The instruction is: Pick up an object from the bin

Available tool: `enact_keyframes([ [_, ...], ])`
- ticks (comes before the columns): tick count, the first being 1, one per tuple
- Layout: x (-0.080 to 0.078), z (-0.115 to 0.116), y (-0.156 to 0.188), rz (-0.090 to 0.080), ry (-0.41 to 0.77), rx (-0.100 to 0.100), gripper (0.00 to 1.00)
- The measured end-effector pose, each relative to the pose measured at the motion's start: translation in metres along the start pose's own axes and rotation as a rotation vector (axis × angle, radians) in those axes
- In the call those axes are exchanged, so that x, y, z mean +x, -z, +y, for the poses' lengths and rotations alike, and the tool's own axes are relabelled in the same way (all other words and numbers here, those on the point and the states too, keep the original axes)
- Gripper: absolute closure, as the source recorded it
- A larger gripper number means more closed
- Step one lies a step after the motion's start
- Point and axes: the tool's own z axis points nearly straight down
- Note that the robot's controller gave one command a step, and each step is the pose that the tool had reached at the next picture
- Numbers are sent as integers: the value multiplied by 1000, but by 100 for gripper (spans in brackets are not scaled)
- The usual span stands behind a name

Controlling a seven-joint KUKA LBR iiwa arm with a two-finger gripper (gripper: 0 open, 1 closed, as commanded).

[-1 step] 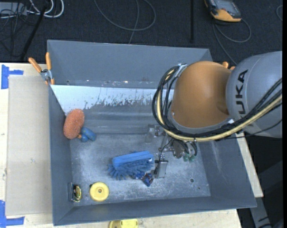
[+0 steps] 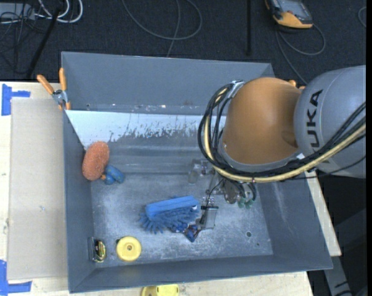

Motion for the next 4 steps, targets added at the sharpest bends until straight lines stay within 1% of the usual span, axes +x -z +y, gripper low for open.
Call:
enact_keyframes([
  [1, -22, 31, -60, -6, 75, 0, 0],
  [2, -40, 55, -72, 3, 222, 1, 0],
  [3, -46, 59, -71, -2, 263, 0, 0],
  [4, -42, 61, -140, -2, 374, 0, 0],
])
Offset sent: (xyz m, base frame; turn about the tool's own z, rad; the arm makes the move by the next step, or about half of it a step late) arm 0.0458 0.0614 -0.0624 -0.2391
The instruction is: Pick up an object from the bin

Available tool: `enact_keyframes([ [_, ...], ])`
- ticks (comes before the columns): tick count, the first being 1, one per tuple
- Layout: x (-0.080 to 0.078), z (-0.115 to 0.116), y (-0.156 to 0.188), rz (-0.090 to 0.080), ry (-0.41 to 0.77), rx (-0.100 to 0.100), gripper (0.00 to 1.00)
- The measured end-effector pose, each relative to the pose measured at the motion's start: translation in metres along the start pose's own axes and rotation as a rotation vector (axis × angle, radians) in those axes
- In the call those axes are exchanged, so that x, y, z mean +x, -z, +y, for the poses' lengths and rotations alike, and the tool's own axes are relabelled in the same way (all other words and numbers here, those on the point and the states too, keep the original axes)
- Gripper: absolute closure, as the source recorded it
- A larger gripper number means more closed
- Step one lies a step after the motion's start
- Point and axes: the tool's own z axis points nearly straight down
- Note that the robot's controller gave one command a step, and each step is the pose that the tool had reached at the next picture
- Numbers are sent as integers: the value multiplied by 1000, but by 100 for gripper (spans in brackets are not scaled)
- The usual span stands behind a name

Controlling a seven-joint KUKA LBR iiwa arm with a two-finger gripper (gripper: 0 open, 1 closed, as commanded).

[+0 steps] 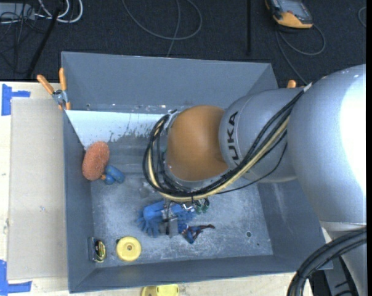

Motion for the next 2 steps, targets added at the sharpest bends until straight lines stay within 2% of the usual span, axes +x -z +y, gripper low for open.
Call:
enact_keyframes([
  [1, -8, 0, -12, -18, 40, 1, 100],
  [2, -7, 0, -12, -15, 46, 1, 100],
])
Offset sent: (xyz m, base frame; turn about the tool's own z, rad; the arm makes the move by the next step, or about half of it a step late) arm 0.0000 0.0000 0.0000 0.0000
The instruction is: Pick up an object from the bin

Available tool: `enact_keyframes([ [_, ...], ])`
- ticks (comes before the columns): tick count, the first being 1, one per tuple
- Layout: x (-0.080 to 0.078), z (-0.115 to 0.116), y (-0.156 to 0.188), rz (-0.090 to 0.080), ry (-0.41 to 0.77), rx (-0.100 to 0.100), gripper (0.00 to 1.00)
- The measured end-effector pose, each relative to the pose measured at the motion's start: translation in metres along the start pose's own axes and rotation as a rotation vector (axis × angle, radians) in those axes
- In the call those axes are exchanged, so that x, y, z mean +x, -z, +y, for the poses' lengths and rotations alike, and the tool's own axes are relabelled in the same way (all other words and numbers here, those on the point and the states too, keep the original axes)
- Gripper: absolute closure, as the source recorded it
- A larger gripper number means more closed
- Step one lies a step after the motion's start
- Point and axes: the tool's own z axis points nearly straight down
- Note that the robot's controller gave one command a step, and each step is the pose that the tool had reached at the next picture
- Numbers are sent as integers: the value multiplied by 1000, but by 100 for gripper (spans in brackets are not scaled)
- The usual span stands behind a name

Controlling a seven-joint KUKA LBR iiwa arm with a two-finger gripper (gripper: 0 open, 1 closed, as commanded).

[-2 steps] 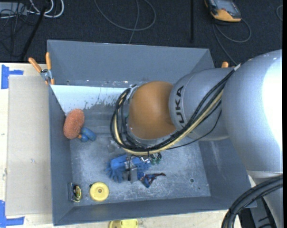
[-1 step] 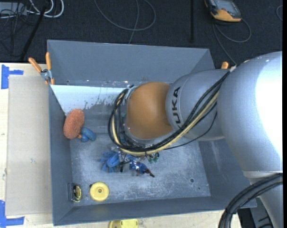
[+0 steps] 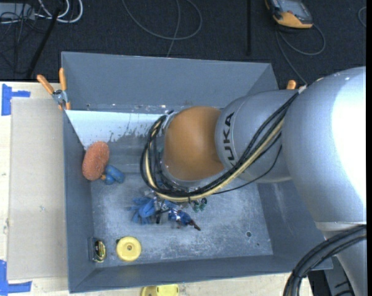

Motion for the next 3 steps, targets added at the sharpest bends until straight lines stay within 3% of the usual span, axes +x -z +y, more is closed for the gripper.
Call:
enact_keyframes([
  [2, 3, 1, 25, 20, 0, -2, 100],
  [3, 0, 1, 39, 13, -1, -1, 100],
])
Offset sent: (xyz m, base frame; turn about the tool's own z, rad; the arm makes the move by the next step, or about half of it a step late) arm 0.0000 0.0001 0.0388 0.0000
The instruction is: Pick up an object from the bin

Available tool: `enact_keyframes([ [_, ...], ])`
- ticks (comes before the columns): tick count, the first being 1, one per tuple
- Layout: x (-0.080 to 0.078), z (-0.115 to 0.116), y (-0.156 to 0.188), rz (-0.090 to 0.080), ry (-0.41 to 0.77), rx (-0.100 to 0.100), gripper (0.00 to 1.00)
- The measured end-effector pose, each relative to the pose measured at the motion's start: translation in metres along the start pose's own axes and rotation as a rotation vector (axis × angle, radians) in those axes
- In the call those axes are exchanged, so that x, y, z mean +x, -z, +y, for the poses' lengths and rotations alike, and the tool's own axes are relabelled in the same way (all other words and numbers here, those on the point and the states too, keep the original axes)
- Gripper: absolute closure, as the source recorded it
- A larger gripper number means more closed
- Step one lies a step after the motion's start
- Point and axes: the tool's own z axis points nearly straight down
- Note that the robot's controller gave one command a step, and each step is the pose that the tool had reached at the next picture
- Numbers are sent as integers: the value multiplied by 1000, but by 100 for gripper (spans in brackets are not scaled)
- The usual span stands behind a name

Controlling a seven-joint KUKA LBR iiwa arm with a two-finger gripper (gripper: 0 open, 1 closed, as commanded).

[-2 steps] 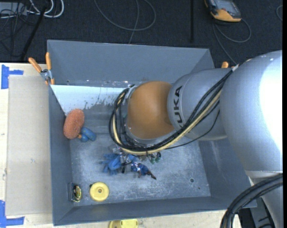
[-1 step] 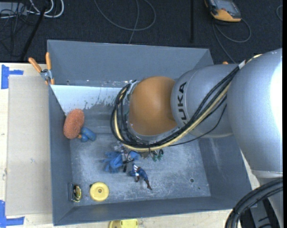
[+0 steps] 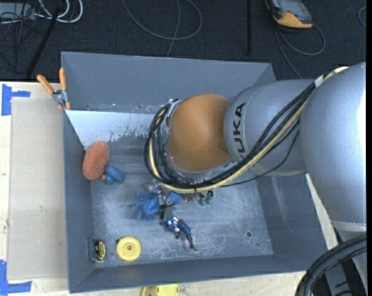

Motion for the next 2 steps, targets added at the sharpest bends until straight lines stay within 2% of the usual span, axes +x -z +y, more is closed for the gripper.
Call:
enact_keyframes([
  [2, 0, 0, 15, 1, -2, 0, 100],
])
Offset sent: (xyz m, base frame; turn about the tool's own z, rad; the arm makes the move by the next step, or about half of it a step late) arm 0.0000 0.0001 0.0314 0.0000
